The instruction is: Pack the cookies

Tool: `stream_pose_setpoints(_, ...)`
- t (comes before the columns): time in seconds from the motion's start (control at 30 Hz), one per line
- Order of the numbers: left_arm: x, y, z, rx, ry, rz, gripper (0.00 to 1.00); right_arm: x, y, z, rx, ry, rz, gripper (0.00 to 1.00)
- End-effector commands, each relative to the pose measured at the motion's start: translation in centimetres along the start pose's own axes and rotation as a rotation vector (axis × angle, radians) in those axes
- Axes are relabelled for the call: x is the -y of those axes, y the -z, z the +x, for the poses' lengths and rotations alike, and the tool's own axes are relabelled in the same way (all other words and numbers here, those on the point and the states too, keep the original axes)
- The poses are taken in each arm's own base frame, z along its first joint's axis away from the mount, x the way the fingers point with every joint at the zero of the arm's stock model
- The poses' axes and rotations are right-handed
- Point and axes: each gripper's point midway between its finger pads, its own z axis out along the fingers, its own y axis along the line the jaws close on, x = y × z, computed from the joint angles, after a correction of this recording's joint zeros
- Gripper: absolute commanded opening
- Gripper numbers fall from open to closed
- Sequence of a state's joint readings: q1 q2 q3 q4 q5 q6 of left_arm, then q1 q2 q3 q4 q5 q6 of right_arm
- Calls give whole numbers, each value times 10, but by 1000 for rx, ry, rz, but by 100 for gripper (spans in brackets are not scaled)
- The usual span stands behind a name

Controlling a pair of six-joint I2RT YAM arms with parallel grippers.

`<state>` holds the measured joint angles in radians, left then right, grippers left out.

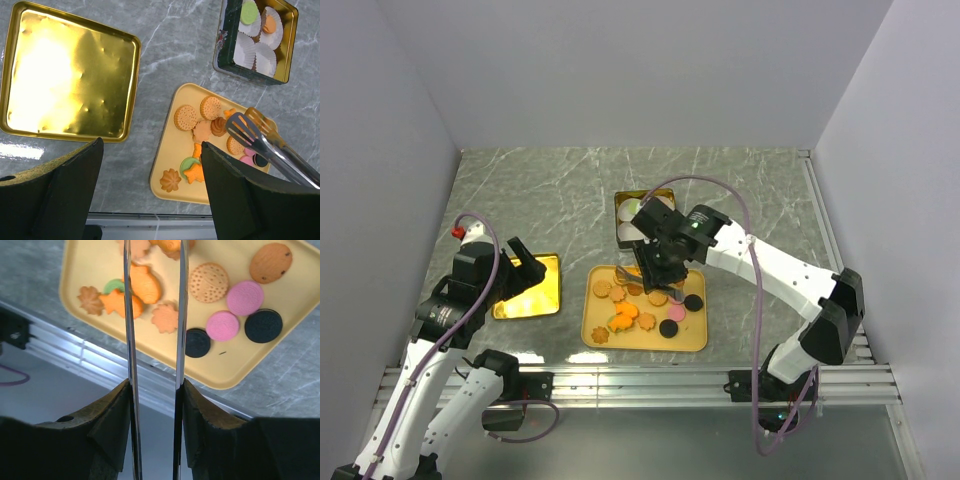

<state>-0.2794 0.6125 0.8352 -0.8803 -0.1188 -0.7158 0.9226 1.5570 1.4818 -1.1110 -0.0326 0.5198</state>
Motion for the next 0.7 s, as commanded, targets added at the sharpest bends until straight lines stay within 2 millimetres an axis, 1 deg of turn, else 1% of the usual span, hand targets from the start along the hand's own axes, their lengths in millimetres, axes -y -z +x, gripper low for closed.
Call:
stream_pose_setpoints(0.0,5,1,-7,26,-3,18,85,-19,37,-18,102,-7,-92,48)
stream_pose_setpoints(0.1,4,2,-8,34,3,15,85,-29,46,-26,134,-7,-138,48)
stream_pose_setpoints(0.2,4,3,-9,40,6,15,85,-37,62,-43,185,6,-159,48)
stream_pose_setpoints(0.23,3,3,-8,39,5,12,85,-39,65,-47,193,9,-160,48)
stream_pose_setpoints(0.27,4,3,-9,41,7,14,85,-39,63,-51,192,10,-152,47)
stream_pose_setpoints(0.3,3,3,-8,40,8,11,85,-40,72,-60,218,18,-156,47)
stream_pose_setpoints(0.33,4,4,-9,40,7,15,85,-41,75,-64,229,19,-156,47)
stream_pose_setpoints(0.4,4,3,-9,41,6,16,85,-38,76,-75,235,13,-140,47)
stream_pose_setpoints(0.43,4,5,-9,45,8,19,85,-38,86,-86,271,13,-145,47)
stream_pose_setpoints(0.47,4,5,-9,46,7,20,85,-34,83,-93,271,3,-134,47)
stream_pose_setpoints(0.5,4,6,-10,49,9,23,85,-30,86,-97,273,-5,-124,47)
stream_pose_setpoints(0.53,5,6,-11,54,9,27,85,-29,92,-106,297,-8,-128,47)
stream_pose_setpoints(0.57,5,6,-10,54,9,27,85,-26,94,-111,305,-15,-127,47)
stream_pose_setpoints(0.6,5,7,-10,54,8,29,85,-17,91,-118,303,-36,-112,47)
stream_pose_setpoints(0.67,5,6,-10,52,8,27,85,-10,91,-126,305,-60,-120,47)
